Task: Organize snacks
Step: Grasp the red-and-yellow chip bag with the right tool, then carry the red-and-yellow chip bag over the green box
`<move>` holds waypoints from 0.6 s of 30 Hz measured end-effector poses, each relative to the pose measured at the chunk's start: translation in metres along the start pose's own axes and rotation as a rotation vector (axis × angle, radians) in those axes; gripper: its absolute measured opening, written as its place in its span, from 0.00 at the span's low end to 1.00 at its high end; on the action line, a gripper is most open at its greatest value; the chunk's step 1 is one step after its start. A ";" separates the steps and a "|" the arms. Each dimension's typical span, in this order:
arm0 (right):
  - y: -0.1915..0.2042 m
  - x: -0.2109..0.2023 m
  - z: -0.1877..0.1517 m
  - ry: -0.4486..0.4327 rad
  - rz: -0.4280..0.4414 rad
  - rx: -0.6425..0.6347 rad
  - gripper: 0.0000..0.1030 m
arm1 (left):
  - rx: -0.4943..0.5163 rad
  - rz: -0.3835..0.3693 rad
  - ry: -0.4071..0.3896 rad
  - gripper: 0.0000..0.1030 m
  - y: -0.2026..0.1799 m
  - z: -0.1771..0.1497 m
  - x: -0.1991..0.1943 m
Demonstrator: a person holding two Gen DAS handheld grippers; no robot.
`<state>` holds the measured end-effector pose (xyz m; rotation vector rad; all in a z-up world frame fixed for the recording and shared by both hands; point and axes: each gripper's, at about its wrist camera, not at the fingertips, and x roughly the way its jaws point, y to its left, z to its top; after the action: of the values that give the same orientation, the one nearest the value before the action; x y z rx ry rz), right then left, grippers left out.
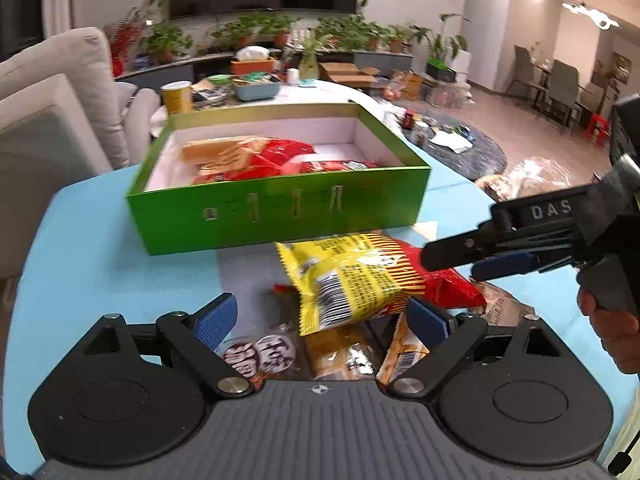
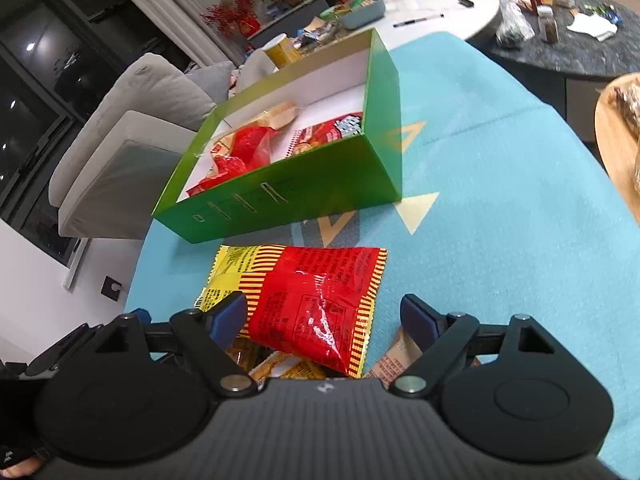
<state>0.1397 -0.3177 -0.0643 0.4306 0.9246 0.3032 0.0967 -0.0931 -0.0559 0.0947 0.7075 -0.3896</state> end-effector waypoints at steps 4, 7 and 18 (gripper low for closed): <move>0.001 0.007 0.004 0.014 0.020 0.012 0.68 | 0.040 -0.024 0.026 0.88 -0.007 0.002 0.015; 0.001 0.016 0.006 0.054 0.064 0.020 0.68 | 0.056 -0.034 0.049 0.88 -0.009 0.001 0.026; 0.007 0.025 0.007 0.059 0.069 0.009 0.55 | 0.030 -0.077 0.072 0.61 0.002 0.003 0.037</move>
<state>0.1591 -0.3018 -0.0751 0.4651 0.9707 0.3767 0.1246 -0.1034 -0.0779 0.1104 0.7782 -0.4729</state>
